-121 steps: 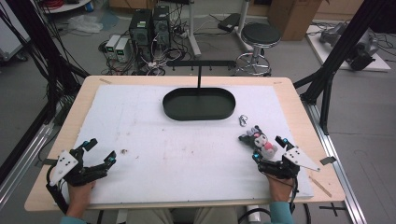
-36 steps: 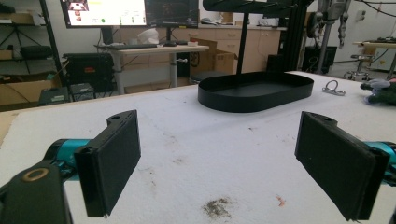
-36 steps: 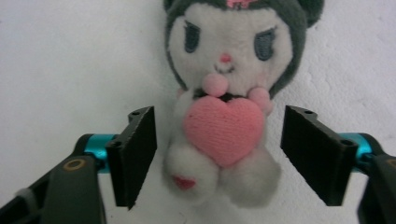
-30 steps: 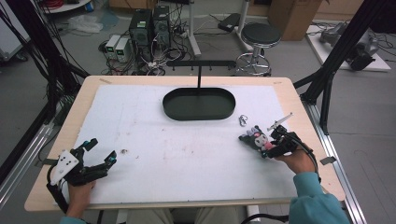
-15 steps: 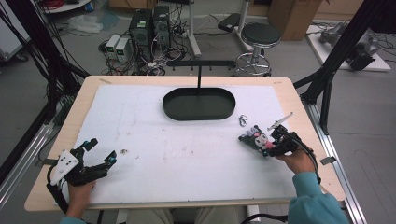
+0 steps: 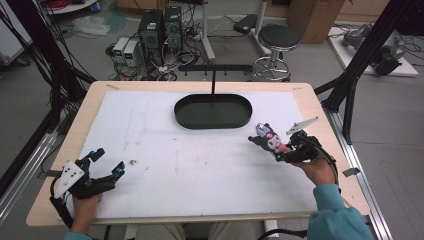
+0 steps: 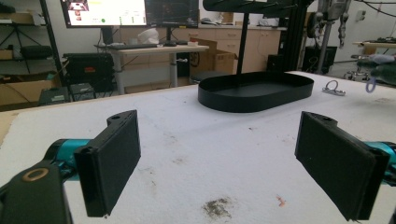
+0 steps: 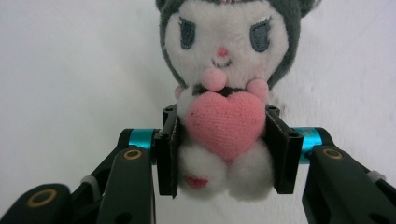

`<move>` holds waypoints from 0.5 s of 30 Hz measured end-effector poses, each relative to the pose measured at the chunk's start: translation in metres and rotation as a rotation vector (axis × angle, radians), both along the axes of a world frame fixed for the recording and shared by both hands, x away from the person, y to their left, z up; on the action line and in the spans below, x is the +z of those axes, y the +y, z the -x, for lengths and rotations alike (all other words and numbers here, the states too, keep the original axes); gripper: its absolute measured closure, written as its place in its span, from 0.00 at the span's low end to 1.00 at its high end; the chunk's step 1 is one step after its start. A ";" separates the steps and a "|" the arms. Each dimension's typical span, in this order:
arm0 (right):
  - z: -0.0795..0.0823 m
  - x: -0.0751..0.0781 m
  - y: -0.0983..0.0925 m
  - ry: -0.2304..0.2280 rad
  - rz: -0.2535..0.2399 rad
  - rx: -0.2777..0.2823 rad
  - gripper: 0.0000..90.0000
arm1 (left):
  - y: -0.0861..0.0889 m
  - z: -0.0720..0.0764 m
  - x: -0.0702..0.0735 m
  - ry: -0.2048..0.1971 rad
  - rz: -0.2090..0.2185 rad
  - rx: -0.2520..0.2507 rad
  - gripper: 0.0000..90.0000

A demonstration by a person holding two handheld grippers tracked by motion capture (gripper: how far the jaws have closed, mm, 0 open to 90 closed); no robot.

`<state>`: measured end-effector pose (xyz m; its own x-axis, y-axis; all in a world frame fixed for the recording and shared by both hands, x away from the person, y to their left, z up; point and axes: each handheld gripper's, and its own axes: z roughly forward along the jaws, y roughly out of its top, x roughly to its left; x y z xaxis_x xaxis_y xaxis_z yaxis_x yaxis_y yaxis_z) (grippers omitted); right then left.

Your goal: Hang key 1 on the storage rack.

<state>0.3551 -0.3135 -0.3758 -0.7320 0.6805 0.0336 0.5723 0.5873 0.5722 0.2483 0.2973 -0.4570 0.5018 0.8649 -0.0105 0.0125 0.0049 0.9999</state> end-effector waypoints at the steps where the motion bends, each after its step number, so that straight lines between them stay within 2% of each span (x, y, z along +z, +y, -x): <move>1: -0.001 0.002 0.001 -0.011 -0.017 0.002 0.61 | 0.000 0.000 0.000 0.000 0.001 0.000 0.16; 3: -0.002 0.005 0.002 -0.022 -0.033 0.005 0.61 | 0.000 0.000 0.000 0.001 0.000 0.000 0.16; 4: -0.004 0.010 0.004 -0.040 -0.064 0.010 0.61 | 0.000 0.000 0.000 0.000 0.001 0.000 0.16; 7: -0.006 0.018 0.009 -0.090 -0.097 0.014 0.61 | 0.000 0.000 0.000 0.001 0.001 0.000 0.16; 11: -0.010 0.025 0.014 -0.126 -0.145 0.010 0.61 | 0.000 0.000 0.000 0.000 0.001 0.000 0.16; 15: -0.014 0.030 0.021 -0.134 -0.172 0.030 0.61 | 0.000 0.000 0.000 0.001 0.000 0.000 0.16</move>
<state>0.3689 -0.2920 -0.3455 -0.7577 0.6508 0.0488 0.4682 0.4900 0.7354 0.2483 0.2975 -0.4569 0.5018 0.8649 -0.0106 0.0133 0.0045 0.9999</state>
